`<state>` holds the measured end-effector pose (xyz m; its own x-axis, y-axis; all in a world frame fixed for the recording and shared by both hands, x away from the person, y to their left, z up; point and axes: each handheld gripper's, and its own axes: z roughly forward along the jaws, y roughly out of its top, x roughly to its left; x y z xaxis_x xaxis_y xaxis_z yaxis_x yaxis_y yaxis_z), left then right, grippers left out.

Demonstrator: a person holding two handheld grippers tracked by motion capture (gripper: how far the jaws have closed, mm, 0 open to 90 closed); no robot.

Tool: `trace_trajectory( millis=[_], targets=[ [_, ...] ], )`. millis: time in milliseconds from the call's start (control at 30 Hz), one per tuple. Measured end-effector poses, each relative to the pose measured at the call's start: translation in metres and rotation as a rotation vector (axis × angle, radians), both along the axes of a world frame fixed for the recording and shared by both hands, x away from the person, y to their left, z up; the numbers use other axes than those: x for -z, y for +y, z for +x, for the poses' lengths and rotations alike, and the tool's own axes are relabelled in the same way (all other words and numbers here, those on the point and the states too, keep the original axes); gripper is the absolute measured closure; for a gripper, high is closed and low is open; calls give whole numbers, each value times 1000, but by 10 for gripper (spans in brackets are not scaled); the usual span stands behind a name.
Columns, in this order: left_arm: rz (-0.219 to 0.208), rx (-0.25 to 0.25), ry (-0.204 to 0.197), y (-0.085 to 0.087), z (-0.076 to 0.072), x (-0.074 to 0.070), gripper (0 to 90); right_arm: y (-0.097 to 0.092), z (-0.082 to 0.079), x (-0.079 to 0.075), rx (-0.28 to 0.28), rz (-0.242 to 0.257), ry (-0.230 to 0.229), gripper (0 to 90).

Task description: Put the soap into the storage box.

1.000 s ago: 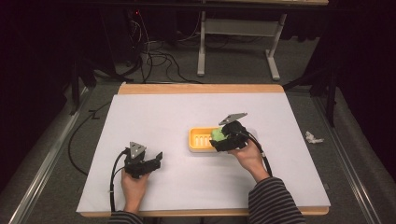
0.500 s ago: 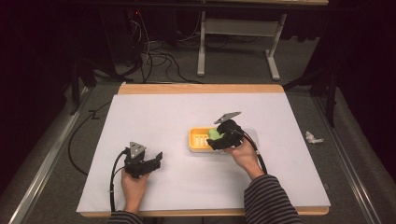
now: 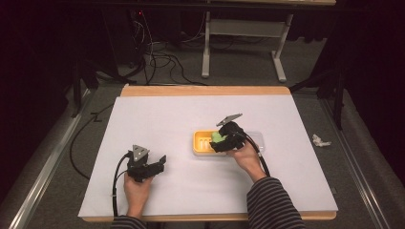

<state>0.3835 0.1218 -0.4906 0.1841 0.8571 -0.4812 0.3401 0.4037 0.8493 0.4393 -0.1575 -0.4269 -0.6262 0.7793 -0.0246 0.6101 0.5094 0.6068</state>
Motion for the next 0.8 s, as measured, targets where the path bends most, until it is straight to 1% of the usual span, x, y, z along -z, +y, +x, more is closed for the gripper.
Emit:
trace_trajectory(
  millis=[67,167,233,367,467,500,533,600,633,700,733,800],
  targets=[
    [-1,-1,0,0,0,0,249,2,1,2,-9,-13,0,274],
    [-1,-1,0,0,0,0,249,5,2,4,-2,-16,14,273],
    [-7,-2,1,0,0,0,249,5,4,5,-8,-19,13,273],
    [-7,-1,1,0,0,0,249,6,5,7,5,-28,28,272],
    [-9,1,2,0,0,0,249,7,6,8,14,-30,29,272],
    [-9,1,2,0,0,0,248,8,7,8,12,-36,32,271],
    [-12,-1,1,0,0,0,249,9,8,9,15,-37,44,271],
    [-10,1,3,0,0,0,249,10,8,9,11,-41,48,274],
    [-10,1,3,0,0,0,249,11,8,8,2,-36,36,288],
    [-10,1,3,0,0,0,249,10,7,5,8,-13,15,310],
    [-10,1,3,0,0,0,249,10,6,2,11,-2,0,310],
    [-11,0,1,0,0,0,249,9,5,-4,6,12,-14,310]
  ],
)
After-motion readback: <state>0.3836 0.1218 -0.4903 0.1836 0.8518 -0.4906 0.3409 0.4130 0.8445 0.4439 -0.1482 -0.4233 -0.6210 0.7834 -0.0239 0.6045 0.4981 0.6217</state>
